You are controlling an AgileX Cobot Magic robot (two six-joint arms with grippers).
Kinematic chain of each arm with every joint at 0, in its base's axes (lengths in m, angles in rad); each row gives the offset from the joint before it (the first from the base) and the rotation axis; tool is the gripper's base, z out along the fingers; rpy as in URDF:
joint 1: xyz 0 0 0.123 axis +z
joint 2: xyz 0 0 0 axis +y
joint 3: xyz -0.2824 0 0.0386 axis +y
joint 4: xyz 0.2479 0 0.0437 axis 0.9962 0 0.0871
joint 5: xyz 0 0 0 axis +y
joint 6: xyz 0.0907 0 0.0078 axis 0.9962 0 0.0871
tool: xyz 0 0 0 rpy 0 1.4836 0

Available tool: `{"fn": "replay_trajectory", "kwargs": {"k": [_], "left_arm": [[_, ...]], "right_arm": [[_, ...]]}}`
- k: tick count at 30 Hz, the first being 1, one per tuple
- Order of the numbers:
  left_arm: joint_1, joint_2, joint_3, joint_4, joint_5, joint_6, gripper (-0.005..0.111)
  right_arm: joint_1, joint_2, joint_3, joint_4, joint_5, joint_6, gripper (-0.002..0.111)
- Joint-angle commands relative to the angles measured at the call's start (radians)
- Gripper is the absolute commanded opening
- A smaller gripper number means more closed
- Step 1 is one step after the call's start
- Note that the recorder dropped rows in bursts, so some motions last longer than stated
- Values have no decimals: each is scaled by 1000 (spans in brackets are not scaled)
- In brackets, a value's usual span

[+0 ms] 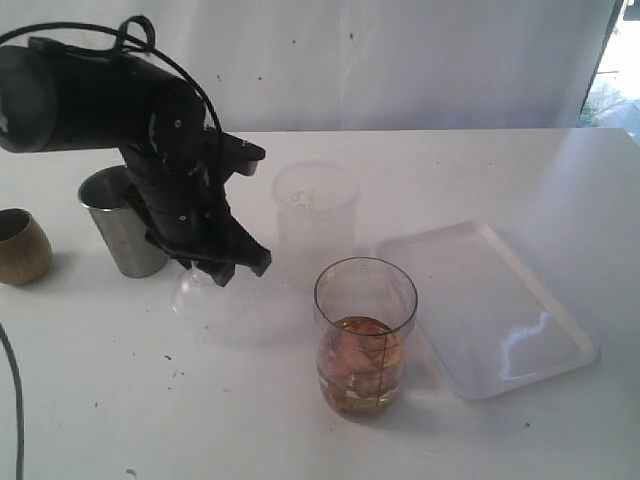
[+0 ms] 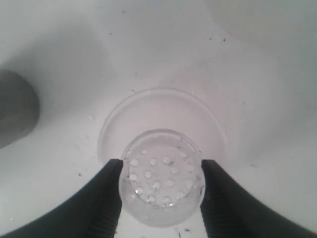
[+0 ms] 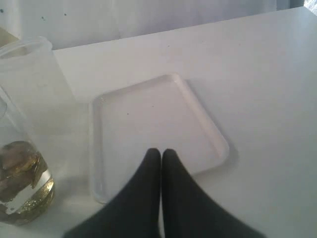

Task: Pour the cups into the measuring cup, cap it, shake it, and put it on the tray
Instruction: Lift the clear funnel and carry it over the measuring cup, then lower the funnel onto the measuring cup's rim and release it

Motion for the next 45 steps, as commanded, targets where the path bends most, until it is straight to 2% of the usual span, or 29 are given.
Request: {"fn": "replay_trajectory", "kwargs": {"k": [1, 6, 12, 15, 27, 30, 34, 45], "left_arm": [[0, -120, -2, 10, 99, 3, 0], [0, -240, -2, 4, 230, 38, 0], [-6, -376, -4, -152, 260, 85, 0], [-44, -406, -29, -191, 275, 102, 0], [-255, -260, -309, -192, 303, 36, 0], [-290, -214, -326, -200, 303, 27, 0], [-318, -172, -330, -203, 303, 27, 0], [-320, -139, -332, -214, 303, 27, 0]], "right_arm": [[-8, -5, 4, -6, -2, 0, 0], [-8, -5, 4, -6, -2, 0, 0], [-8, -5, 4, -6, -2, 0, 0], [-8, -5, 4, -6, -2, 0, 0], [-8, -5, 4, -6, -2, 0, 0], [-8, -5, 4, -6, -2, 0, 0], [-8, -5, 4, -6, -2, 0, 0], [-8, -5, 4, -6, -2, 0, 0]]}}
